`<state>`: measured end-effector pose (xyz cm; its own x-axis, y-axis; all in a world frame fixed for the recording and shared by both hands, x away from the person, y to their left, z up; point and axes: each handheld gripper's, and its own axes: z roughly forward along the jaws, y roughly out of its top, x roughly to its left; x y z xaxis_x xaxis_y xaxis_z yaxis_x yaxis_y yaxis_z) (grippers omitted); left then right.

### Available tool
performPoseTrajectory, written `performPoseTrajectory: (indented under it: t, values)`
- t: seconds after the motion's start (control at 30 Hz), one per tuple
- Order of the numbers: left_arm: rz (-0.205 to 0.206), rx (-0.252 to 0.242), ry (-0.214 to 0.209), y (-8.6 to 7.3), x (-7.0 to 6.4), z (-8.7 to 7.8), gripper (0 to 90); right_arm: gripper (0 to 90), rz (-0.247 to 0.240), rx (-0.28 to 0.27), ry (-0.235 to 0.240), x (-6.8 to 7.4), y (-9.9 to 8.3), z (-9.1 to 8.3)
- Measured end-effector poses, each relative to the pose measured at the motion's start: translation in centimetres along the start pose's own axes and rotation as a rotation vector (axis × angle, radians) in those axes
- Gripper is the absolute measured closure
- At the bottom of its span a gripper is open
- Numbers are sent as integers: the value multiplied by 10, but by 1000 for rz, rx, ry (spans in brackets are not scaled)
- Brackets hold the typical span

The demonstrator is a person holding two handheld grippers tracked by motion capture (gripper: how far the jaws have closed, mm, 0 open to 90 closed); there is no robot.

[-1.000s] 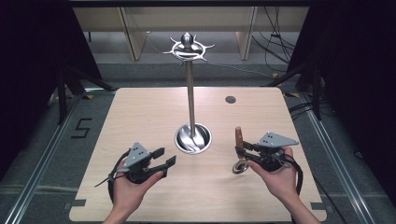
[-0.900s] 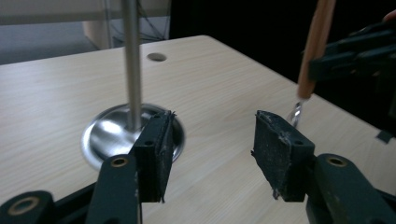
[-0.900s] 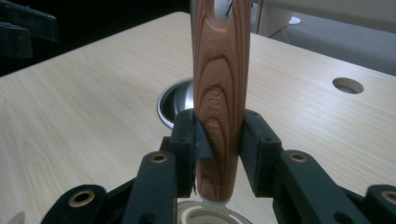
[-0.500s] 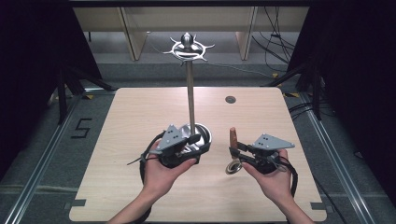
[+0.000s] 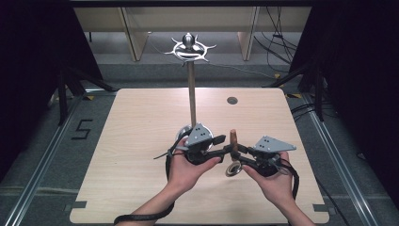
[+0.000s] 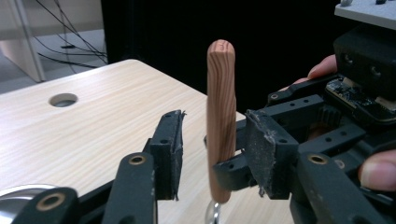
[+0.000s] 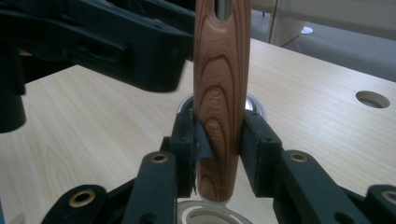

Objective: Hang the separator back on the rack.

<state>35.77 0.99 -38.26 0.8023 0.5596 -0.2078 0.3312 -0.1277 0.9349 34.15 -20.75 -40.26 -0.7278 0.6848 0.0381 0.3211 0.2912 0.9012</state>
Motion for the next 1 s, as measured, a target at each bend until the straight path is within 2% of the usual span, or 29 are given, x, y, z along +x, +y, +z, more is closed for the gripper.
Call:
performPoseTrajectory:
  t: [0.03, 0.07, 0.1, 0.13, 0.2, 0.27, 0.3, 0.33, 0.37, 0.4, 0.43, 0.47, 0.5, 0.53, 0.57, 0.6, 0.63, 0.7, 0.73, 0.8, 0.83, 0.87, 0.9, 0.97, 1.0]
  values:
    - [3, 6, -4, 0, -1, 2, 579, 693, 13, 0, 11, 1, 0, 1]
    - [22, 6, -7, 0, 0, 4, 584, 692, 36, -4, -4, 4, -1, 1]
    - [15, 7, -3, 0, 0, 5, 594, 692, 33, 9, 4, 4, 0, 0]
    - [20, 4, -6, 0, 1, 6, 611, 692, 22, -5, 0, 4, 0, 1]
    - [2, -6, -1, 0, 0, 7, 622, 692, 19, -25, -9, 4, 0, 2]
    - [5, -12, -7, 0, 0, 8, 651, 692, 29, 11, 7, 6, 0, 1]
    - [9, -17, -5, 1, 0, 7, 671, 692, 31, 5, 9, 7, -1, 2]
    - [11, -29, -11, 2, 0, 7, 698, 692, 3, -5, -1, 6, -1, 3]
    - [19, -26, -14, 3, 0, 6, 727, 692, 20, 7, 9, 7, -1, 3]
    - [13, -27, -14, 3, -1, 6, 733, 691, 13, 6, 12, 7, -1, 3]
    - [29, -29, -18, 4, -1, 6, 737, 690, 6, -11, 7, 7, -1, 4]
    - [39, -33, -21, 4, -2, 6, 740, 689, 28, -17, 11, 9, -1, 4]
    - [55, -25, -11, 5, -3, 5, 741, 687, 27, -8, 12, 9, -1, 4]
    - [61, -25, -15, 6, -3, 4, 742, 675, 12, -29, 3, 9, -1, 4]
    - [65, -24, -15, 8, -3, 3, 743, 580, 24, -25, 5, 10, -1, 4]
    - [69, -22, -19, 9, -2, 2, 743, 580, 24, -25, 5, 10, -1, 4]
    - [73, -18, -20, 11, -1, 0, 743, 546, 16, -36, 9, 9, -1, 4]
    - [106, -12, -14, 15, 5, -5, 742, 487, 18, -17, 17, 9, -2, 3]
    - [110, -9, -11, 16, 8, -7, 742, 477, -8, -4, 17, 7, -3, 2]
    - [113, -6, -5, 18, 15, -13, 742, 456, -4, 11, 15, 8, -6, -2]
    - [111, -9, -2, 19, 18, -16, 742, 450, -35, 4, 9, 5, -6, -3]
    - [111, -7, 1, 20, 22, -19, 742, 448, -16, -3, 21, 5, -8, -4]
    - [115, -3, 3, 21, 26, -23, 742, 444, 1, 12, 16, 4, -11, -10]
    - [114, -9, 8, 24, 36, -33, 742, 444, 18, 10, 13, 2, -14, -14]
    - [114, -9, 8, 24, 36, -33, 742, 444, 7, 11, 6, 0, -15, -16]
